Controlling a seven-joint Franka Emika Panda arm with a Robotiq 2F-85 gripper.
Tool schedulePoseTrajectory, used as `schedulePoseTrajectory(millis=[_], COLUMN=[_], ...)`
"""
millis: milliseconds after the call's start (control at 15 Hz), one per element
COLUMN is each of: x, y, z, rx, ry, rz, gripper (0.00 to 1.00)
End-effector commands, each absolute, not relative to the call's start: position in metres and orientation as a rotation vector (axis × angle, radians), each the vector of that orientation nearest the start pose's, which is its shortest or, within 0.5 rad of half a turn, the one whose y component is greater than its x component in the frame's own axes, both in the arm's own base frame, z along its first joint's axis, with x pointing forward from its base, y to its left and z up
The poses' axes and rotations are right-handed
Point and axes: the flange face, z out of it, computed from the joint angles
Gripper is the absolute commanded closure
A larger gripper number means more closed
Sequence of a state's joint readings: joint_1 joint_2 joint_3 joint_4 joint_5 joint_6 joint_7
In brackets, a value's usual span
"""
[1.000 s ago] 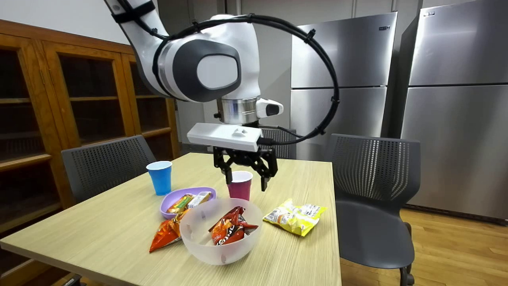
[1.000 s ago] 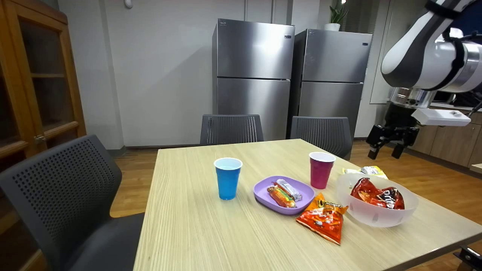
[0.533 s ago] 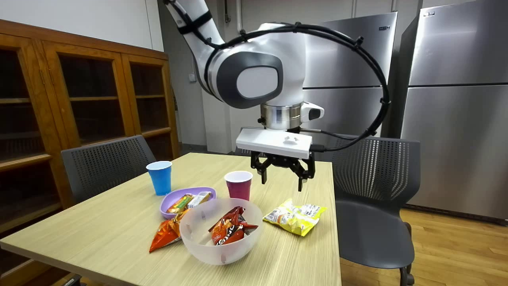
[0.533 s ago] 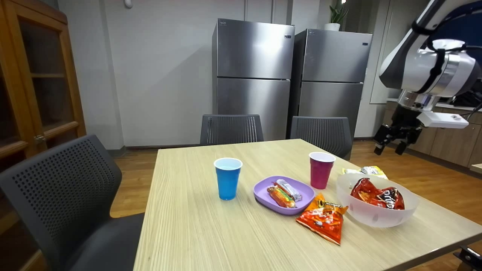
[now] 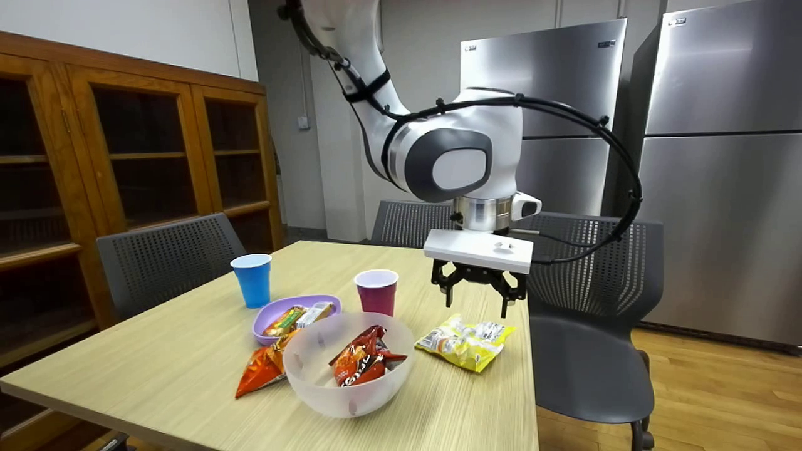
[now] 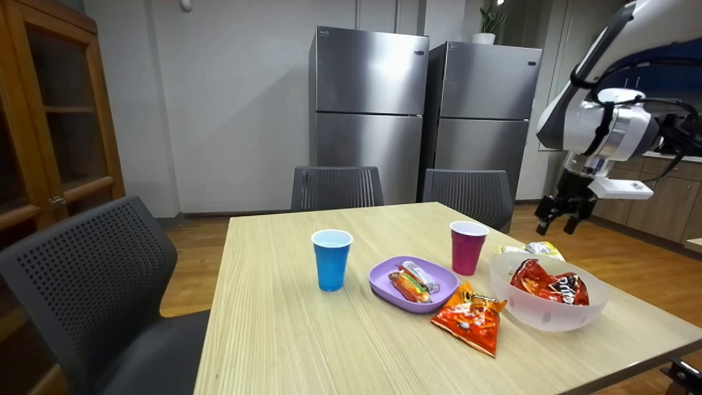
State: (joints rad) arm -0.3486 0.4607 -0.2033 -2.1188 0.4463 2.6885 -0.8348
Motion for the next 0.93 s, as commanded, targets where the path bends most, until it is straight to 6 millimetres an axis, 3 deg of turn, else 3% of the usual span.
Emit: schedulePoseTrajectory(millis=[0, 400, 867], x=[0.521, 0.541, 0.541], y=[-0.33, -0.325, -0.32], z=[0.188, 0.174, 0.165], rx=[-3.082, -3.081, -3.11], ry=[0.113, 0.077, 0.135], rz=[-0.247, -0.192, -0.119], gripper=[0.0, 0.0, 0.0])
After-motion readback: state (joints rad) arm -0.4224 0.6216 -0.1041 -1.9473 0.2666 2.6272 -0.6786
